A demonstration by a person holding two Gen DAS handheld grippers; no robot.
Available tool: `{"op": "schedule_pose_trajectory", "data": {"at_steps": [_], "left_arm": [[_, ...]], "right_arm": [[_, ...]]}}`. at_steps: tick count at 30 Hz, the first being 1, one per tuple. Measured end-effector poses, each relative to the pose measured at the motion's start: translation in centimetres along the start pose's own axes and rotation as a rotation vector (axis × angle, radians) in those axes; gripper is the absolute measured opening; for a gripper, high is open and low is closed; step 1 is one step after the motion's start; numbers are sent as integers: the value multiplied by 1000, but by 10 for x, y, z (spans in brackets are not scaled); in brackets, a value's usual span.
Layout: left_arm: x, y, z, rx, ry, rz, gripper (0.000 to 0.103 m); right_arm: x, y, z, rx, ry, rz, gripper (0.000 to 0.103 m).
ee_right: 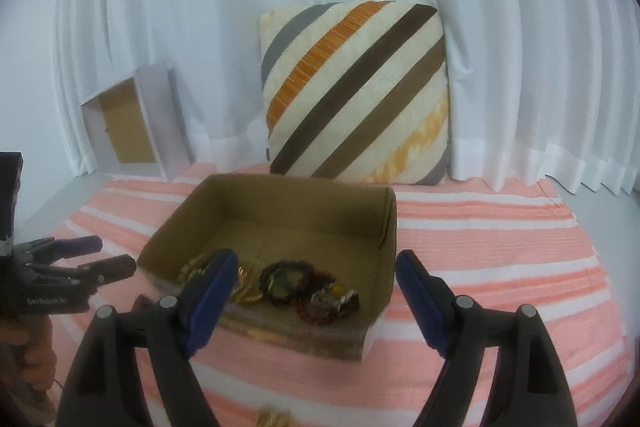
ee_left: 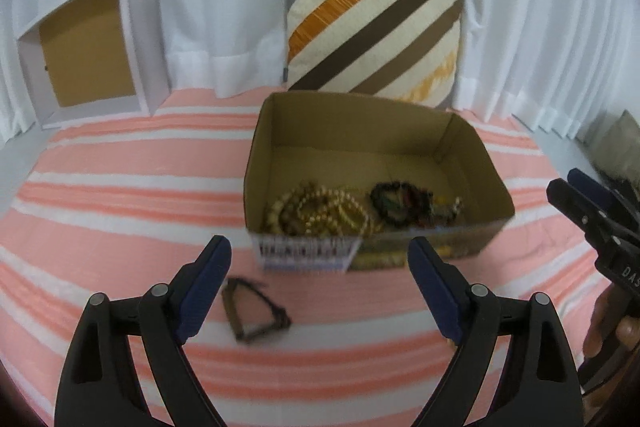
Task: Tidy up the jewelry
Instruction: 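Lower both held pieces into the box, open both tools and withdraw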
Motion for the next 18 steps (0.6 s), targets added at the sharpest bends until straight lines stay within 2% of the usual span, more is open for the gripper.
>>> {"op": "schedule_pose_trajectory", "data": {"at_steps": [12,18], "left_arm": [[-41,8,-29,-15,-14,13,91],[-54,13,-46,-17,-25,16,92]], "right_arm": [[-55,22,-34,-7,1,-13,83],[-71,29,-50,-24,3,-58,83]]}}
Point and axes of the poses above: each gripper's, at about its wrist camera, not at the fingertips, and x roughly the way its jaws point, y to its left, z to its top, the point moved 8 cm from there along x, roughly the way its jaws point, and after that the axes turned 6 degrees about -x, right-handed, at the moved point
